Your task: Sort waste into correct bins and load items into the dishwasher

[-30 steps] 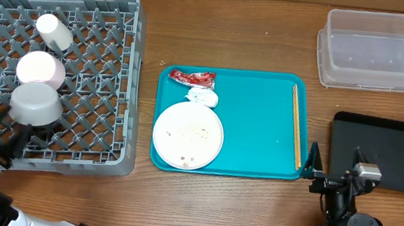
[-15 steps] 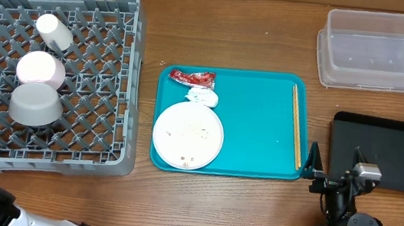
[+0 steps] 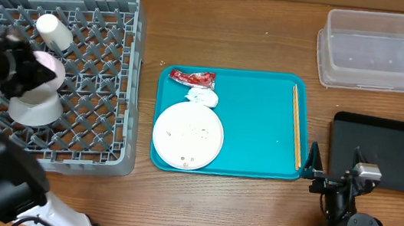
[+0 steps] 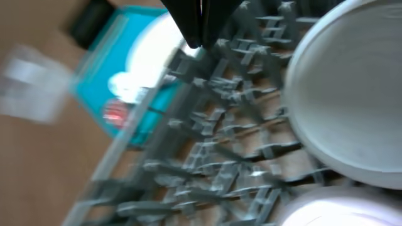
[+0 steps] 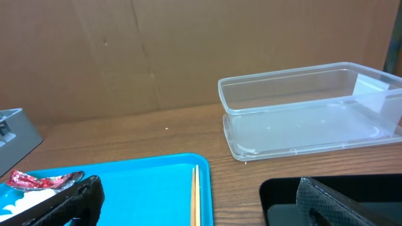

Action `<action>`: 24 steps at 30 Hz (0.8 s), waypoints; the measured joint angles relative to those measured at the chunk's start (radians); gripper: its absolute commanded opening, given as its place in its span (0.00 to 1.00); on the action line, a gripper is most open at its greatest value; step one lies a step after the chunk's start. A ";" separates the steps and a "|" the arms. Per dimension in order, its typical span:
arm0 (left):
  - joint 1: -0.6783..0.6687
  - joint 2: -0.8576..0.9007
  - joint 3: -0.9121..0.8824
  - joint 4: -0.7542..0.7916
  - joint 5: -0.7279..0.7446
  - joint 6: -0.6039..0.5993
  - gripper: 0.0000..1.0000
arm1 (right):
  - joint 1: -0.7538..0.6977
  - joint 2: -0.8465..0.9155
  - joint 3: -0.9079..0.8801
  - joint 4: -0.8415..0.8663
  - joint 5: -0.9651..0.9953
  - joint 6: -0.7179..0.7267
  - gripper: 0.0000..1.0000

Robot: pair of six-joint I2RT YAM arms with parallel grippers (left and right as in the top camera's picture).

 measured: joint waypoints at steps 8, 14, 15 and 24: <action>-0.154 0.000 0.000 -0.031 -0.489 -0.270 0.04 | 0.000 0.000 0.000 0.000 0.000 0.000 1.00; -0.157 0.000 0.000 -0.058 -0.667 -0.405 0.04 | 0.000 0.000 0.000 0.000 0.000 0.000 1.00; -0.156 0.000 0.000 -0.064 -0.682 -0.414 0.04 | 0.000 0.000 0.000 0.000 0.000 0.000 1.00; -0.157 0.000 0.000 -0.078 -0.728 -0.443 0.04 | 0.000 0.000 0.000 0.000 0.000 -0.001 1.00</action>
